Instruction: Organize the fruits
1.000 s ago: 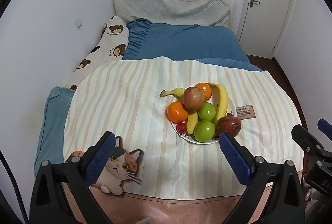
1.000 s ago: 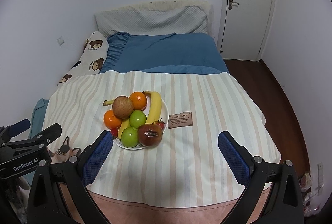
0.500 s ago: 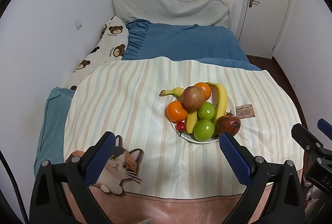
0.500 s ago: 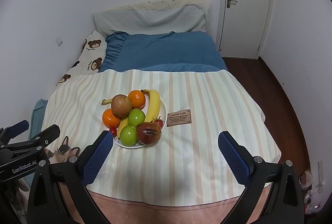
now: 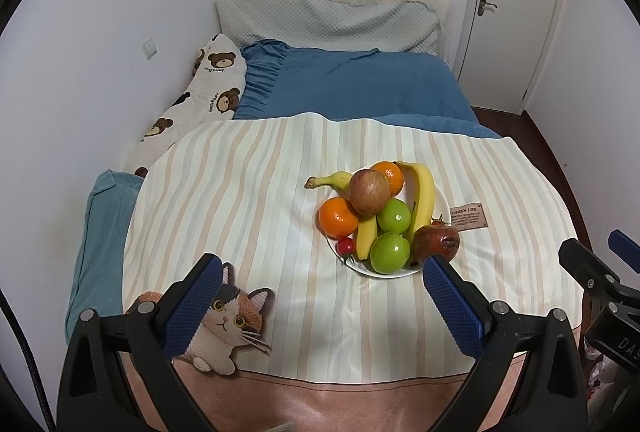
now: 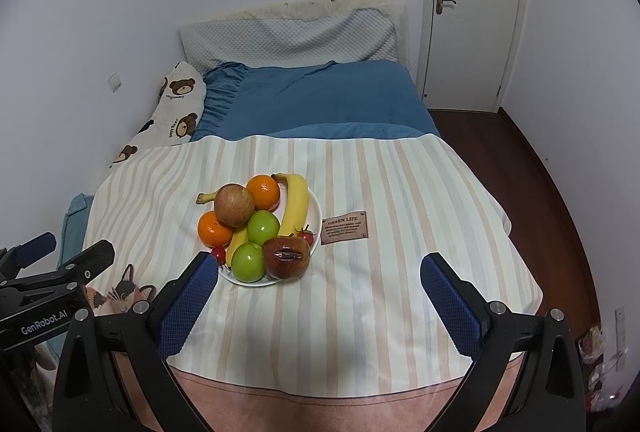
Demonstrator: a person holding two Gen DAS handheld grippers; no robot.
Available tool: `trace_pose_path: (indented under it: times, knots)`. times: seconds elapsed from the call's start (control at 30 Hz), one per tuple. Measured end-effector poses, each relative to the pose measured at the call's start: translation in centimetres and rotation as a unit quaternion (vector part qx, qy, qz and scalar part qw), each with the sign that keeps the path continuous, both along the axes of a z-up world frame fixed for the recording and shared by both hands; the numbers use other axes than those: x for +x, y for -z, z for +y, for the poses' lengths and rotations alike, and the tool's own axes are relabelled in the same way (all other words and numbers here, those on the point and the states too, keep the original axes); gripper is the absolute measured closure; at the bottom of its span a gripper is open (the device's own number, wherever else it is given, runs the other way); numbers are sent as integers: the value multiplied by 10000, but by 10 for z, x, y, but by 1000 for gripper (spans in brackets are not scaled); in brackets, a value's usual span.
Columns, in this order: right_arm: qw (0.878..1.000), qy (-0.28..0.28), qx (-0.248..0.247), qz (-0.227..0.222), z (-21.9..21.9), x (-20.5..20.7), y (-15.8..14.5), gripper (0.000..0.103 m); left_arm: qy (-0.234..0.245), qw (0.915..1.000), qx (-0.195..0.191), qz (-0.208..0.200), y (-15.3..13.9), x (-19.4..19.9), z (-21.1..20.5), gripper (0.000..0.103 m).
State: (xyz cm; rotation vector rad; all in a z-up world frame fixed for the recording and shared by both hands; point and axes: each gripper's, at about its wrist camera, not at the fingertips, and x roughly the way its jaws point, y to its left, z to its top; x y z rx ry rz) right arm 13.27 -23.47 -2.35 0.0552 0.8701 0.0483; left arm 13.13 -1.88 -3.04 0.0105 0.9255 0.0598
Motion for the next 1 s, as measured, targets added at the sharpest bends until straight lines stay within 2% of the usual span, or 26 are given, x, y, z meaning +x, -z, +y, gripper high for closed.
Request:
trace_pose_path:
  times: [1.0]
  knots:
    - [10000,32,-5,5,-1,-4,-7,0,-9,10000,89,-40,-4,-3,1,0]
